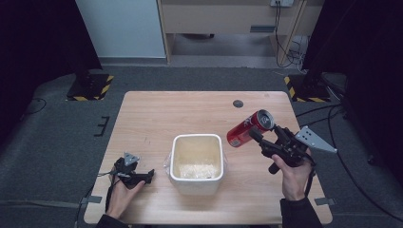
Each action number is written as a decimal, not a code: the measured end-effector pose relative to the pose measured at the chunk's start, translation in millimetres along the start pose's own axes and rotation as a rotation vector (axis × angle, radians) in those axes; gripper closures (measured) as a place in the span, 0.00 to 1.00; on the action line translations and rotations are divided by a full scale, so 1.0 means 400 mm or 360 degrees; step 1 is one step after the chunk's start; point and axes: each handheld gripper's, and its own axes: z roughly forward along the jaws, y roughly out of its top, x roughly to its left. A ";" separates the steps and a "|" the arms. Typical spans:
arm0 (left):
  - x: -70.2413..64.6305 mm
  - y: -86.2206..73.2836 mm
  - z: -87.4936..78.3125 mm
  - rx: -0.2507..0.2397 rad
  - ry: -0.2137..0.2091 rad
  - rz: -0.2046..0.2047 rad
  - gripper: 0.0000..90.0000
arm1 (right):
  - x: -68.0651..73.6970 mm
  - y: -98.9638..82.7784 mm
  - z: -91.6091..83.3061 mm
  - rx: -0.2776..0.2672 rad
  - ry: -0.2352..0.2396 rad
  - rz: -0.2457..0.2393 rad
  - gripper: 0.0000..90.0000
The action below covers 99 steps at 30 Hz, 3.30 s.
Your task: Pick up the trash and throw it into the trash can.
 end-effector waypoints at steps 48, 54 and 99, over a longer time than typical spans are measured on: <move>0.000 0.000 0.000 -0.0001 0.0000 -0.0001 0.00 | 0.130 -0.117 0.126 0.0285 0.0269 -0.0077 0.38; 0.000 0.000 0.000 -0.0001 0.0000 -0.0001 0.00 | 0.135 -0.149 0.143 0.0370 0.0266 -0.0092 0.38; 0.000 0.000 0.000 -0.0001 0.0000 -0.0001 0.00 | 0.054 -0.132 0.106 0.0367 0.0042 -0.0039 0.26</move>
